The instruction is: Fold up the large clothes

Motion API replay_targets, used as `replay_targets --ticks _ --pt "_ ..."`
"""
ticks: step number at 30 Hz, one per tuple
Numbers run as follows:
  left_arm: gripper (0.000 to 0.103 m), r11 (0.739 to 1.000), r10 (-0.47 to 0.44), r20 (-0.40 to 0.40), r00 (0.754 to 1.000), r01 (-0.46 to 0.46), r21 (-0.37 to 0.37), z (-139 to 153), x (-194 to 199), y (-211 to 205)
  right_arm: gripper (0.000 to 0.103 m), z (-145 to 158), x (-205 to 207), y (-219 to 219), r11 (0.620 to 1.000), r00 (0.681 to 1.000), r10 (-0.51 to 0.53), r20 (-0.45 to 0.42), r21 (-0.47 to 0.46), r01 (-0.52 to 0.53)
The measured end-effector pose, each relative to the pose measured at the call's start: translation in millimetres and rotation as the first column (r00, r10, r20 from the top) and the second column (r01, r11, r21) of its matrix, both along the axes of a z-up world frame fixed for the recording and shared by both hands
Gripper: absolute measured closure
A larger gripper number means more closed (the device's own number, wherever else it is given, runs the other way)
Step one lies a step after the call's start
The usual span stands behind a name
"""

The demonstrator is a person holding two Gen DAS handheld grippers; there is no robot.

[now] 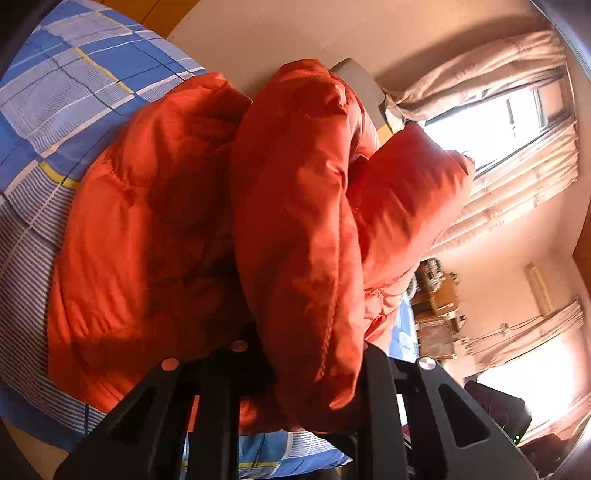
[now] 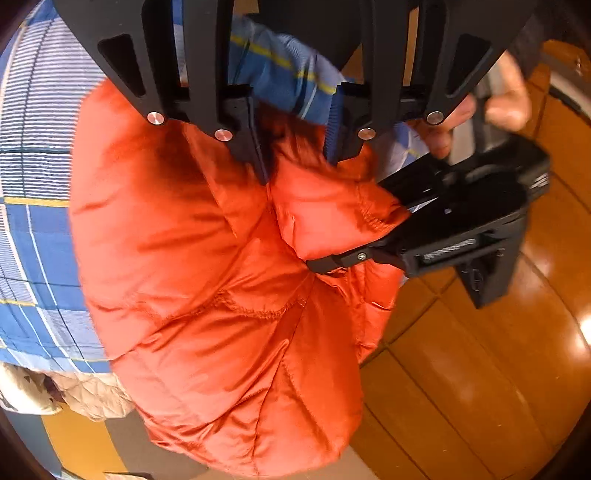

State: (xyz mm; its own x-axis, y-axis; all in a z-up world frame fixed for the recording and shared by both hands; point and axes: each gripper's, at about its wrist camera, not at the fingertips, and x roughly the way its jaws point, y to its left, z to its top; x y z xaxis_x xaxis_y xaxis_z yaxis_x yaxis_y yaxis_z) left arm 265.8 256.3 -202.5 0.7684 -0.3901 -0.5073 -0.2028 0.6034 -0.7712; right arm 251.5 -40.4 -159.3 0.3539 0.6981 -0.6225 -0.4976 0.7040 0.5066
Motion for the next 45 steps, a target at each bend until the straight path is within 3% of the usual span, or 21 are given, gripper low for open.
replay_targets --ticks 2,6,8,13,16,19,22,23,24,29,36,42,44,45 --pt "0.087 1.0 0.006 0.005 1.0 -0.006 0.0 -1 -5 5 0.064 9 -3 -15 0.998 0.999 -0.04 0.016 0.04 0.039" --pt "0.087 0.999 0.026 -0.005 1.0 -0.026 -0.037 -11 -11 17 0.064 23 8 -40 0.983 0.987 -0.157 0.025 0.103 0.154" --pt "0.087 0.998 0.036 -0.013 0.999 -0.037 -0.053 -17 -13 22 0.064 12 15 -32 0.982 0.984 -0.178 0.006 0.063 0.178" --pt "0.087 0.998 0.056 -0.037 0.998 -0.057 -0.032 -31 -16 27 0.064 -27 25 5 0.979 0.979 -0.202 -0.037 -0.017 0.202" --pt "0.087 0.998 0.068 -0.051 0.996 -0.068 0.001 -33 -16 27 0.064 -23 21 6 0.983 0.983 -0.184 -0.026 -0.03 0.183" --pt "0.086 0.995 0.082 -0.069 0.994 -0.078 0.056 -28 -19 24 0.064 -6 25 -9 0.985 0.984 -0.167 -0.055 0.03 0.169" --pt "0.083 0.988 0.116 -0.083 0.99 -0.107 0.108 -21 -25 19 0.042 5 22 -43 0.967 0.971 -0.232 -0.053 0.096 0.237" --pt "0.083 0.984 0.137 -0.09 0.986 -0.125 0.128 -19 -27 16 0.026 5 25 -50 0.958 0.963 -0.263 -0.056 0.1 0.268" --pt "0.082 0.98 0.15 -0.092 0.984 -0.135 0.147 -16 -28 13 0.018 2 30 -56 0.949 0.953 -0.295 -0.069 0.096 0.301" --pt "0.077 0.943 0.234 -0.099 0.967 -0.201 0.263 -5 -39 1 0.015 -24 61 -67 0.932 0.935 -0.299 -0.193 0.152 0.329" --pt "0.073 0.933 0.245 -0.102 0.964 -0.206 0.295 -3 -51 0 0.005 -57 96 -58 0.93 0.936 -0.208 -0.285 0.238 0.279" --pt "0.066 0.948 0.231 -0.113 0.966 -0.197 0.25 -11 -47 16 0.006 -65 115 -32 0.943 0.955 -0.085 -0.286 0.285 0.169" --pt "0.065 0.96 0.213 -0.115 0.97 -0.186 0.207 -19 -46 22 0.014 -67 119 -26 0.943 0.955 -0.071 -0.286 0.294 0.158" --pt "0.065 0.967 0.208 -0.111 0.972 -0.187 0.173 -24 -47 27 0.024 -66 121 -24 0.944 0.957 -0.065 -0.281 0.293 0.15"
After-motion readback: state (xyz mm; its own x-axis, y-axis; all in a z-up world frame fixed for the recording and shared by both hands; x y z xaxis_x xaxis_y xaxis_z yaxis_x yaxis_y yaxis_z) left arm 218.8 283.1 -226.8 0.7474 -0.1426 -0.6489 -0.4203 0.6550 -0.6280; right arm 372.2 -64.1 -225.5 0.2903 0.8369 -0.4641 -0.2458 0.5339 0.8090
